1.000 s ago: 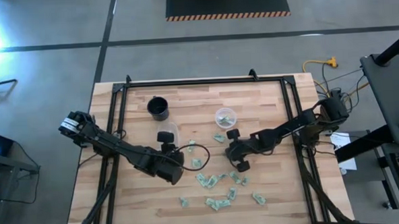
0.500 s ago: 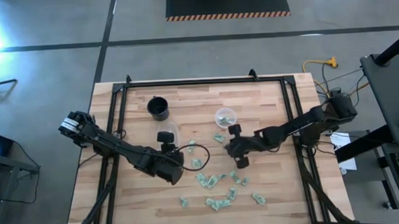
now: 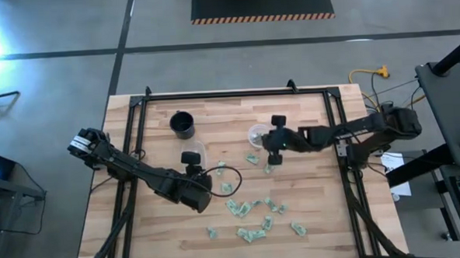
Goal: Pick and place items into bin
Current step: Put the stevia packet into the right transparent bin, then put the stevia packet into the left transparent bin
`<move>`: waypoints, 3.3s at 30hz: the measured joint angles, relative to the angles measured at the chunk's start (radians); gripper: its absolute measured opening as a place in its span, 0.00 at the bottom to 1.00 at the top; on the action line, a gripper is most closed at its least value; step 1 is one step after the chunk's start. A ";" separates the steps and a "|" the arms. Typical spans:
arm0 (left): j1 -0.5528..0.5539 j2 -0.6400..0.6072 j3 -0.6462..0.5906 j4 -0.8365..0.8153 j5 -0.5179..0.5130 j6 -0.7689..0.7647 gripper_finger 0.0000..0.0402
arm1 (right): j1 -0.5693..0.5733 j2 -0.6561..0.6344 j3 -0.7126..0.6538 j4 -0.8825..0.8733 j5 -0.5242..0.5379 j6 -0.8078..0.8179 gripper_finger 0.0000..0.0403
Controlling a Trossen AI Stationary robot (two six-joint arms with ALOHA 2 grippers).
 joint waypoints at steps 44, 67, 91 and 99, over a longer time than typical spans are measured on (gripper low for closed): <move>0.050 0.186 0.055 0.297 0.073 0.137 0.24 | 0.363 -0.218 0.000 -0.142 0.031 0.072 0.32; 0.230 0.285 0.065 0.283 0.241 0.290 0.33 | 0.363 -0.218 0.000 -0.201 0.031 0.103 0.32; 0.257 0.304 0.031 0.285 0.257 0.259 0.35 | 0.363 -0.218 0.000 -0.201 0.025 0.106 0.30; 0.271 0.317 0.032 0.287 0.235 0.237 0.31 | 0.363 -0.218 0.000 -0.200 0.022 0.106 0.28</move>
